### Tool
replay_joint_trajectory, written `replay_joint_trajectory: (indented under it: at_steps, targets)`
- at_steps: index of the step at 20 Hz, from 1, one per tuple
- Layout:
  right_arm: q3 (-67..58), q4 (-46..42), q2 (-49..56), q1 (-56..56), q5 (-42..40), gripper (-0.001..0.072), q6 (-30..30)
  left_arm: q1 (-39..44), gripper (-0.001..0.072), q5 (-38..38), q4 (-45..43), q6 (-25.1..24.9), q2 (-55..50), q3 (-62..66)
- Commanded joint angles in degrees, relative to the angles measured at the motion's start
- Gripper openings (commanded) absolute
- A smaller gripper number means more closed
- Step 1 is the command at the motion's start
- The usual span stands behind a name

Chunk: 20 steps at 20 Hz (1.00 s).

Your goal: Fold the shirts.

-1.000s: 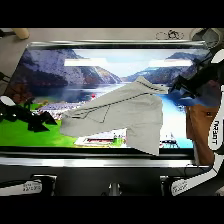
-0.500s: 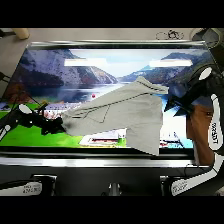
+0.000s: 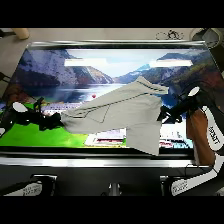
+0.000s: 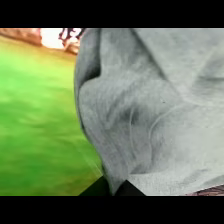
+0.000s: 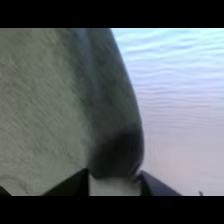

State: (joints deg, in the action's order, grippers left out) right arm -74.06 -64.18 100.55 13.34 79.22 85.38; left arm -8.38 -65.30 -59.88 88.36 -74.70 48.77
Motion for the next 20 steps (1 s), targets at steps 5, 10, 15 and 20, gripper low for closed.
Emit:
replay_joint_trajectory:
  at_steps: [5, 10, 15, 20]
  targets:
    - [-11.52, 11.78, -10.14, -0.02, -4.87, 0.0025, -7.10, -0.07, 0.0023, 0.42, 1.18, -5.07, 13.79, 18.67]
    - [-40.26, 5.20, -39.28, 0.09, -20.33, 0.0026, -11.72, -0.11, 0.0024, 15.04, -6.73, -4.79, 26.73, 59.60]
    - [-41.40, -2.73, -57.61, 0.09, -29.22, 0.0026, -7.06, -0.11, 0.0024, 11.56, -12.48, 0.76, 33.40, 67.76]
    - [-41.40, -7.45, -54.66, 0.09, -20.28, 0.0027, -6.54, -0.11, 0.0025, 7.21, -15.23, 0.76, 31.87, 61.35]
